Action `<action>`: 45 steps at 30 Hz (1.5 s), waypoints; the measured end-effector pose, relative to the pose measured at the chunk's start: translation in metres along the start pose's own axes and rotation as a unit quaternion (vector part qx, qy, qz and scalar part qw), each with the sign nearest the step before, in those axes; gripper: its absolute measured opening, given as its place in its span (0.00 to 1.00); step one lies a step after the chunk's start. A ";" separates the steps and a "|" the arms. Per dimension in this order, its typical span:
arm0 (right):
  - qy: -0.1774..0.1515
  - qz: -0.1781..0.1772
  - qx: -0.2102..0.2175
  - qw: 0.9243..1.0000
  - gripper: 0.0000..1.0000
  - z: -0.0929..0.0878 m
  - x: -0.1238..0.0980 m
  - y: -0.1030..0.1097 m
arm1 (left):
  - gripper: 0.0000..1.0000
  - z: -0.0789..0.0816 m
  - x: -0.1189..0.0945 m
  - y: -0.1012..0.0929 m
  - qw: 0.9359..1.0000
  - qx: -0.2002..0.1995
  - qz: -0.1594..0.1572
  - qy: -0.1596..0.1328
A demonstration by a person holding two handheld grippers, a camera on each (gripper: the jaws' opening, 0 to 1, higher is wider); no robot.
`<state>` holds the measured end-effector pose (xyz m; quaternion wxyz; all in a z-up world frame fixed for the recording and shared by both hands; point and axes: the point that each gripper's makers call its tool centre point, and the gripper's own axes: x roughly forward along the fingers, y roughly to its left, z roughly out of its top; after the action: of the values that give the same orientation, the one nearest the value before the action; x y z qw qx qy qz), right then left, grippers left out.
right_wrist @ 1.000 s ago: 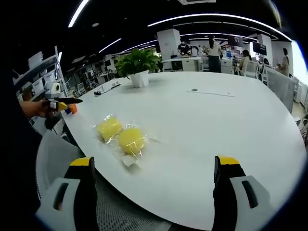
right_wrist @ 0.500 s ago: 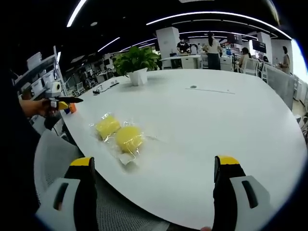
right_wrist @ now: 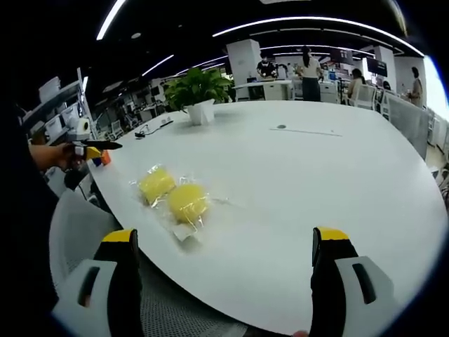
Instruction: Compare the silicone blocks by pressing each to a similar depth, holding the contact briefly, and releasing to observe deformation and rebound differences across the visible hardness samples.
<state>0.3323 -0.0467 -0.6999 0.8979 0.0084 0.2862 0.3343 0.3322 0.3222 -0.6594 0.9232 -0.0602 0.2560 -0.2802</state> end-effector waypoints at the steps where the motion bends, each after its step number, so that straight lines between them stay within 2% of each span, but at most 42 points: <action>1: -0.001 0.000 -0.001 1.000 0.96 0.001 0.001 -0.001 | 1.00 0.000 0.000 0.000 1.000 0.000 0.000 0.000; 8: 0.003 0.008 -0.008 1.000 0.96 0.004 0.006 0.004 | 1.00 -0.001 0.000 0.006 1.000 -0.012 0.003 0.001; 19: 0.007 0.008 -0.006 1.000 0.96 0.002 0.006 0.007 | 1.00 0.002 0.014 0.010 1.000 -0.030 -0.009 0.005; 27: 0.007 0.005 -0.001 1.000 0.96 0.003 0.008 0.004 | 1.00 -0.008 0.027 0.017 0.999 -0.038 -0.007 0.023; 35: 0.005 0.005 0.004 1.000 0.96 0.003 0.010 0.005 | 1.00 -0.012 0.040 0.027 0.998 -0.057 0.005 0.040; 39: 0.007 0.006 0.009 1.000 0.96 0.000 0.011 0.006 | 1.00 -0.012 0.045 0.027 0.997 -0.067 0.002 0.045; 45: 0.008 0.009 0.012 1.000 0.96 0.000 0.014 0.010 | 1.00 -0.028 0.056 0.030 0.993 -0.087 0.007 0.081</action>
<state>0.3348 -0.0309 -0.7049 0.8925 0.0190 0.2975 0.3386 0.3722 0.3176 -0.7153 0.8928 -0.1153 0.3536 -0.2543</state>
